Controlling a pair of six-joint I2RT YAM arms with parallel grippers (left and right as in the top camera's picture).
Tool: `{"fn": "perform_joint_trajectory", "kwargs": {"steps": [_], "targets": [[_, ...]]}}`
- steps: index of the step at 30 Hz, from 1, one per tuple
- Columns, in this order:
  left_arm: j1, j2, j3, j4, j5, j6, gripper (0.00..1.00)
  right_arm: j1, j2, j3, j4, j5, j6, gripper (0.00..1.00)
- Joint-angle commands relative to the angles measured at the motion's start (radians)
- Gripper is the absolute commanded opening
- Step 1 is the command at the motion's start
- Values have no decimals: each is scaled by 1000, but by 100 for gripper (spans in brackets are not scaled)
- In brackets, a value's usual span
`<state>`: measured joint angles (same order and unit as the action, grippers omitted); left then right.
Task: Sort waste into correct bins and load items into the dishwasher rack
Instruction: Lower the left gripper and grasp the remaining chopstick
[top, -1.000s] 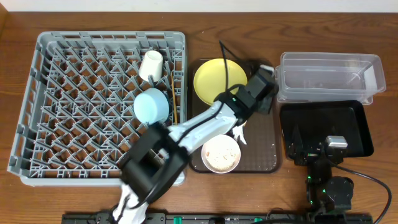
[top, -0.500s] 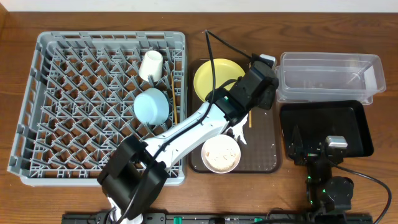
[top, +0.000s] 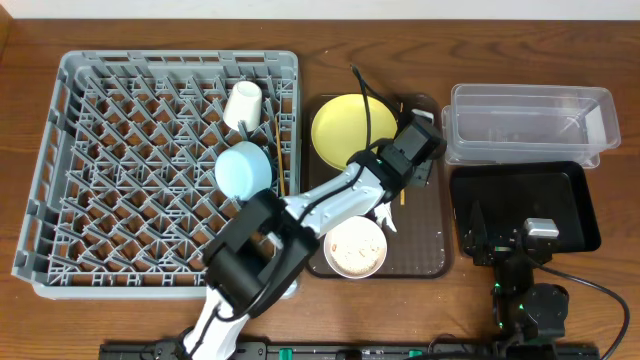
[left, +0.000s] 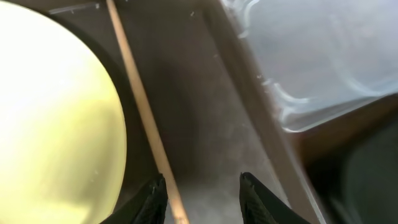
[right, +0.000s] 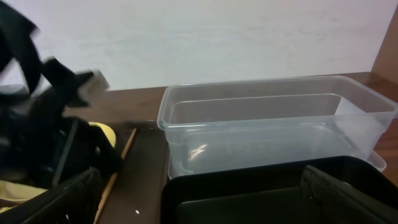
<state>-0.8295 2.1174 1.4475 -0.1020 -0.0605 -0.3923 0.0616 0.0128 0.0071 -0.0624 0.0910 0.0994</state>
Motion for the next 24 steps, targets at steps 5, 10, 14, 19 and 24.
{"fn": "perform_joint_trajectory", "kwargs": {"steps": [5,10,14,19,24], "targets": [[0,79,3,56,-39,6,41,-4,-1,-2,-2,13,12,99],[0,99,3,80,-39,6,41,-4,-1,-2,-2,13,12,99],[0,121,3,84,-55,6,41,-4,-2,-2,-2,13,12,99],[0,132,3,86,-72,6,40,-4,-1,-2,-2,13,12,99],[-11,132,3,69,-52,0,25,-4,-1,-2,-2,13,12,99]]}}
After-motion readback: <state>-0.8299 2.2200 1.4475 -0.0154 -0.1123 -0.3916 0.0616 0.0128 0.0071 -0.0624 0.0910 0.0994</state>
